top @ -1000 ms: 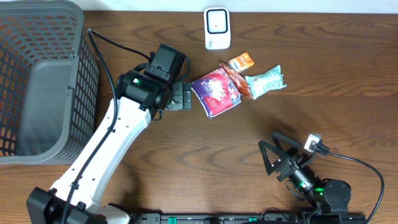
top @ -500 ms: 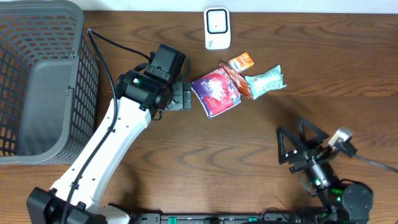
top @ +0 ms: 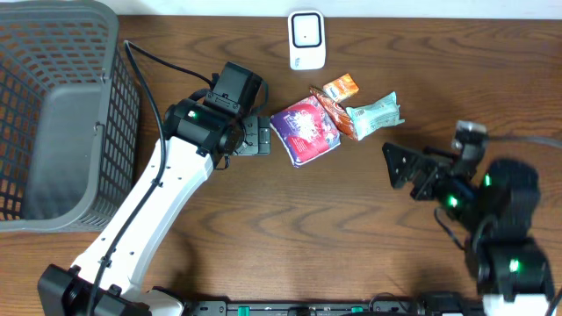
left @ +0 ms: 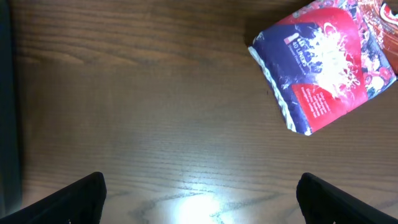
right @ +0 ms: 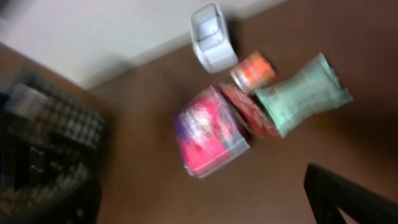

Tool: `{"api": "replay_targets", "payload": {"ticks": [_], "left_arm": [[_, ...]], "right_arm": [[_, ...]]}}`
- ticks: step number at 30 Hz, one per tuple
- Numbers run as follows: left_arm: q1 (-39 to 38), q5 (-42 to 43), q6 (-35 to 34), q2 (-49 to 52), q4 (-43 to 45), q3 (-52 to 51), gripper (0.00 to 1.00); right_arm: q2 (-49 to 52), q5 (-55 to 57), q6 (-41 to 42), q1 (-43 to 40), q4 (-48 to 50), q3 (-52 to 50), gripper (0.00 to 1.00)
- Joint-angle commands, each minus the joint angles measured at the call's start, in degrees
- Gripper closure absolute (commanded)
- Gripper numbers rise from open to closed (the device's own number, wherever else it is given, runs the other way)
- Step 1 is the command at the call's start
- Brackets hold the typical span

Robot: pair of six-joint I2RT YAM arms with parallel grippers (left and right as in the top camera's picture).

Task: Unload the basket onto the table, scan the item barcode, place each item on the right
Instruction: 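Reach the right gripper to the pink pack and grasp it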

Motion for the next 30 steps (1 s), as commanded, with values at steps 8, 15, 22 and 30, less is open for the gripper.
{"api": "replay_targets", "payload": {"ticks": [8,15,22,30], "left_arm": [[0.0,-1.1,-0.3,0.0,-0.3,-0.1,0.02],[0.0,-1.1,-0.3,0.0,-0.3,-0.1,0.02],[0.0,-1.1,-0.3,0.0,-0.3,-0.1,0.02],[0.0,-1.1,-0.3,0.0,-0.3,-0.1,0.02]], "right_arm": [[28.0,5.1,-14.6,-0.3,-20.9,22.3,0.01],[34.3,4.7,-9.4,-0.3,-13.0,25.0,0.01],[34.8,5.2,-9.4,-0.2,-9.2,24.1,0.01],[39.6,5.2,-5.0,-0.2,-2.2,23.5,0.01]]}}
